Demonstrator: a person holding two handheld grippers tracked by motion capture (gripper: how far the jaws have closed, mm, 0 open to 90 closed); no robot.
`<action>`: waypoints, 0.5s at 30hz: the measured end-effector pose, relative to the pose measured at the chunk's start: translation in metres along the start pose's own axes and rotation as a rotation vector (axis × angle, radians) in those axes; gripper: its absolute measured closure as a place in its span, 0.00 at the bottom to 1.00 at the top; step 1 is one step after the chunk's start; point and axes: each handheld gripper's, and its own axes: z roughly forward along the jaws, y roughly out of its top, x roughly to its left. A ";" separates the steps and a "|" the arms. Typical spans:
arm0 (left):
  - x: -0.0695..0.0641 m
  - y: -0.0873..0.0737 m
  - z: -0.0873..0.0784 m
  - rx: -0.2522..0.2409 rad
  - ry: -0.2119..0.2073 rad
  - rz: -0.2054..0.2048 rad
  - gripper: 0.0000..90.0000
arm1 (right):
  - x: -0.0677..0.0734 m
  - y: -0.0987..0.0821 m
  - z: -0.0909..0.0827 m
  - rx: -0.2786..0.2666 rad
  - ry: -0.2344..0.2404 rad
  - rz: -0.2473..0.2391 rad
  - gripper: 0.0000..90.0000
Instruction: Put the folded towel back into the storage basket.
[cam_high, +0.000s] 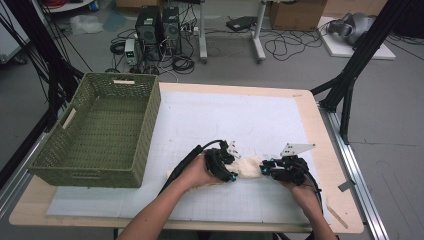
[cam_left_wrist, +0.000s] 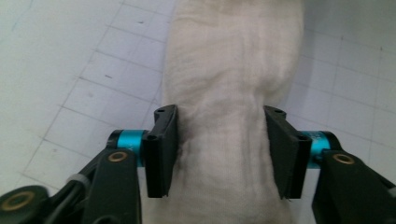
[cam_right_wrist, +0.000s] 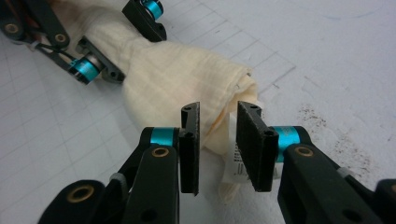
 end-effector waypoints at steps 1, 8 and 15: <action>0.000 0.000 0.000 0.003 0.004 0.002 0.56 | -0.001 0.000 -0.001 -0.005 -0.002 0.001 0.78; 0.003 0.001 -0.002 0.006 0.032 -0.026 0.72 | -0.003 0.000 -0.009 -0.045 -0.010 0.020 0.77; 0.007 -0.001 -0.003 -0.007 0.050 -0.052 0.86 | -0.003 0.000 -0.015 -0.068 -0.018 0.032 0.74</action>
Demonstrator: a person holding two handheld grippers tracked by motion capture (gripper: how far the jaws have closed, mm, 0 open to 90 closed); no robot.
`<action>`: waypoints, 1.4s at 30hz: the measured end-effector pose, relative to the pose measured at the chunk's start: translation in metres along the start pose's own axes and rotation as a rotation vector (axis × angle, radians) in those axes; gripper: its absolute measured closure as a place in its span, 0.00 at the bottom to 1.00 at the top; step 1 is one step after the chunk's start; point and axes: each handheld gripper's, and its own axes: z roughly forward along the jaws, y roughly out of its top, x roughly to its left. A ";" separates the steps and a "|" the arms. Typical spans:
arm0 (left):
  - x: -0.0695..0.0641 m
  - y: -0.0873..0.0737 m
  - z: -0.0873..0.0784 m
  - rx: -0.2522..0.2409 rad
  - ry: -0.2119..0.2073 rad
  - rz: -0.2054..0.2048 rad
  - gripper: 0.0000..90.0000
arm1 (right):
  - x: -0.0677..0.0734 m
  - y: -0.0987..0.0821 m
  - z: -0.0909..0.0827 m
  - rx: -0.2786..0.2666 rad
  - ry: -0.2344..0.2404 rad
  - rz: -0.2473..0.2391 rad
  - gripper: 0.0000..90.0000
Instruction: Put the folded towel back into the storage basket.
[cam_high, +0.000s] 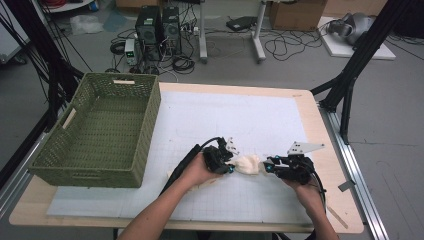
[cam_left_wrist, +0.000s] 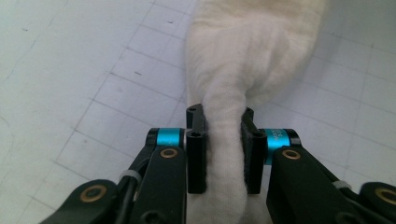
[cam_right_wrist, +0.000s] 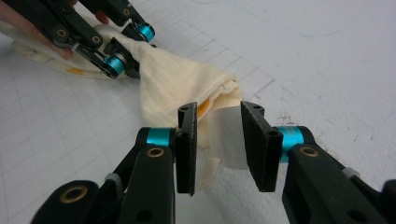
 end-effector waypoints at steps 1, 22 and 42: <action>0.000 0.000 0.000 -0.007 0.001 -0.009 0.87 | 0.000 0.000 -0.001 -0.005 -0.002 0.000 0.74; 0.016 -0.009 -0.055 -0.227 0.083 -0.166 0.88 | 0.003 -0.017 -0.018 -0.076 -0.002 0.020 0.38; 0.027 -0.012 -0.068 -0.305 0.012 -0.227 0.88 | 0.004 -0.017 -0.016 -0.069 -0.003 0.027 0.25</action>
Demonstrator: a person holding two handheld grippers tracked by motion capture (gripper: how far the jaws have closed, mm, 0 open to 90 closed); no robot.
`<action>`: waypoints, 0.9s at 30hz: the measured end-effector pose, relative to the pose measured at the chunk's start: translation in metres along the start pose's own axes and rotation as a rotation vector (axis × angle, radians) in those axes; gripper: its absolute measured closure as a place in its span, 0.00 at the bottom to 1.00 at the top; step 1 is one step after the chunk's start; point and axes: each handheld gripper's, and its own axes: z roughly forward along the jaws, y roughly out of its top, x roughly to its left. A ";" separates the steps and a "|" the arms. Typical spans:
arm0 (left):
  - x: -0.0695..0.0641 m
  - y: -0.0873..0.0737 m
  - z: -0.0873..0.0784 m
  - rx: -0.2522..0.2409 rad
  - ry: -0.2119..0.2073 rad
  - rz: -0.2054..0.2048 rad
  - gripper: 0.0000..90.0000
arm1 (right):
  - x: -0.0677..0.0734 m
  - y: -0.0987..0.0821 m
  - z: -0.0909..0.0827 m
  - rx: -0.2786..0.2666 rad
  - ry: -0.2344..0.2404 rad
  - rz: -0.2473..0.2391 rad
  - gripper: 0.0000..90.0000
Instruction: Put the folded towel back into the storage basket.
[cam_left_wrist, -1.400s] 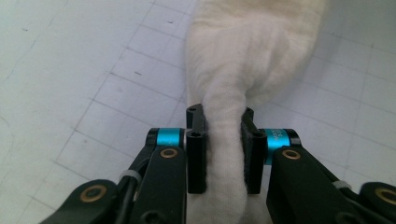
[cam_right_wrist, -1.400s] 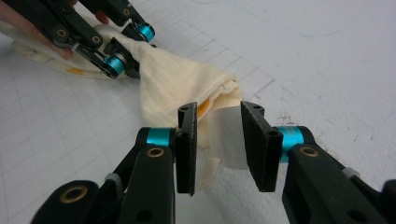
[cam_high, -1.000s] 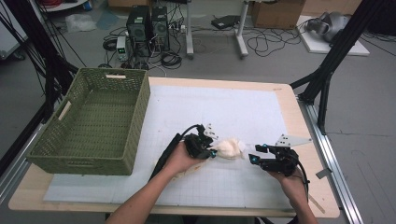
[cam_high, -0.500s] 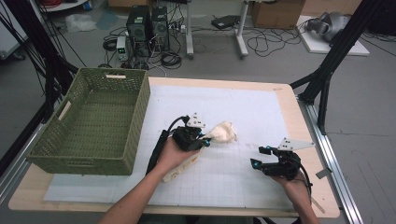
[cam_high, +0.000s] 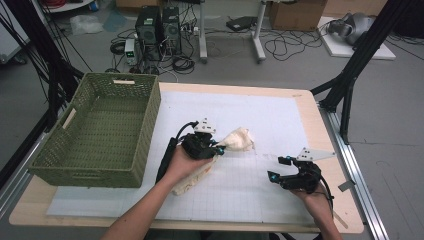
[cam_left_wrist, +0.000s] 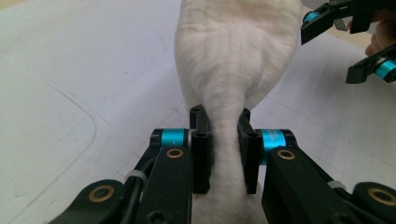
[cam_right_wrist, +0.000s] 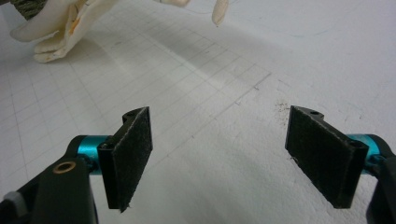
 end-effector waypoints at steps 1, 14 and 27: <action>0.000 0.001 -0.001 -0.005 -0.005 -0.001 0.88 | 0.000 0.000 0.000 0.000 0.001 0.001 0.25; 0.006 0.008 -0.022 -0.065 -0.033 -0.015 0.88 | 0.004 0.003 0.004 0.005 0.012 -0.018 0.23; 0.010 0.017 -0.041 -0.084 -0.103 -0.017 0.88 | 0.004 0.003 0.004 0.005 0.013 -0.021 0.21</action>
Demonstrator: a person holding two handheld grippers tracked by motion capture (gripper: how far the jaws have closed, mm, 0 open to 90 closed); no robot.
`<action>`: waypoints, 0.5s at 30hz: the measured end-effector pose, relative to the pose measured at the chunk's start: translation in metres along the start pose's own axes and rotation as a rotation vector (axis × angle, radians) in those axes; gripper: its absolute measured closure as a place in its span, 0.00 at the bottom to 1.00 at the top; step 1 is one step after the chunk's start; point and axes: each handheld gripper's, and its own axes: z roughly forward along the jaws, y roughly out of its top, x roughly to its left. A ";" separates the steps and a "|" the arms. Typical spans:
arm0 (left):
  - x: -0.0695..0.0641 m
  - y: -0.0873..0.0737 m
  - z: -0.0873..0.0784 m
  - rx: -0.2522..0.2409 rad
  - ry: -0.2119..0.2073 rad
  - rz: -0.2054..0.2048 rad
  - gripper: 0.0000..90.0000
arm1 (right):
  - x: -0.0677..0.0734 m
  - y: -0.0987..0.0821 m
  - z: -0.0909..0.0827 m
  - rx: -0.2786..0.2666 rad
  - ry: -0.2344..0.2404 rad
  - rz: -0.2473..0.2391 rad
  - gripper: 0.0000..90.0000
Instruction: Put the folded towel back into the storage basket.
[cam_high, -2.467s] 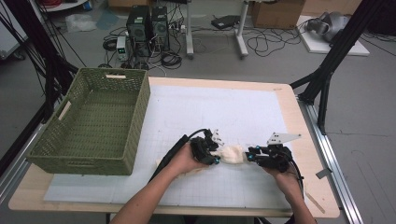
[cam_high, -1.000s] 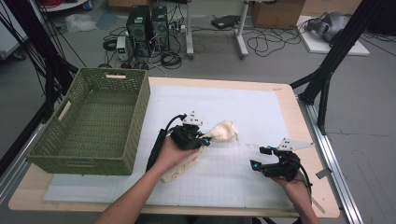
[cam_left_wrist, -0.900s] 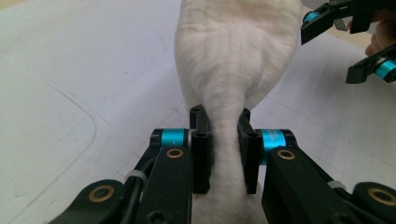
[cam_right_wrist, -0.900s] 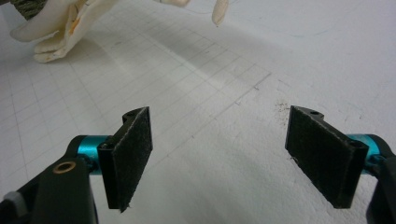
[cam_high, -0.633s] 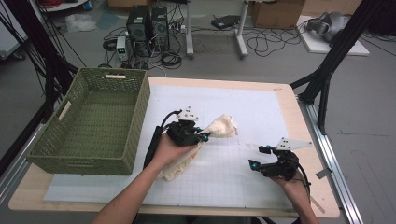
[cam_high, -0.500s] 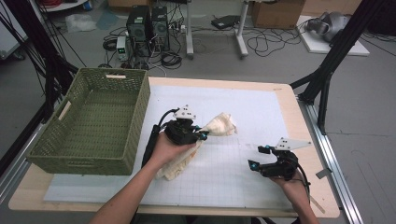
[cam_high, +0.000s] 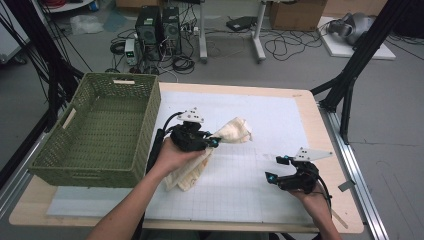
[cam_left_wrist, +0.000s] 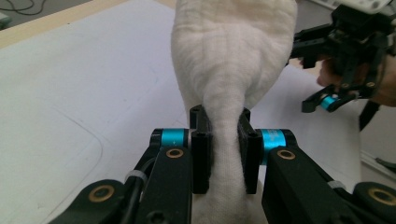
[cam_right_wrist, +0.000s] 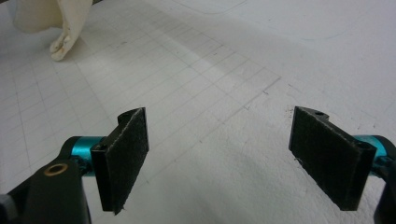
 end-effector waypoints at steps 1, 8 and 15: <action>0.000 0.001 -0.003 -0.005 -0.007 0.006 0.88 | 0.000 0.000 0.000 0.000 0.000 -0.002 0.21; 0.005 0.001 -0.017 -0.027 -0.028 -0.002 0.88 | 0.001 0.000 0.001 0.002 0.003 -0.001 0.21; 0.008 0.005 -0.025 -0.010 -0.056 -0.030 0.88 | 0.001 0.001 0.001 -0.002 0.006 -0.007 0.21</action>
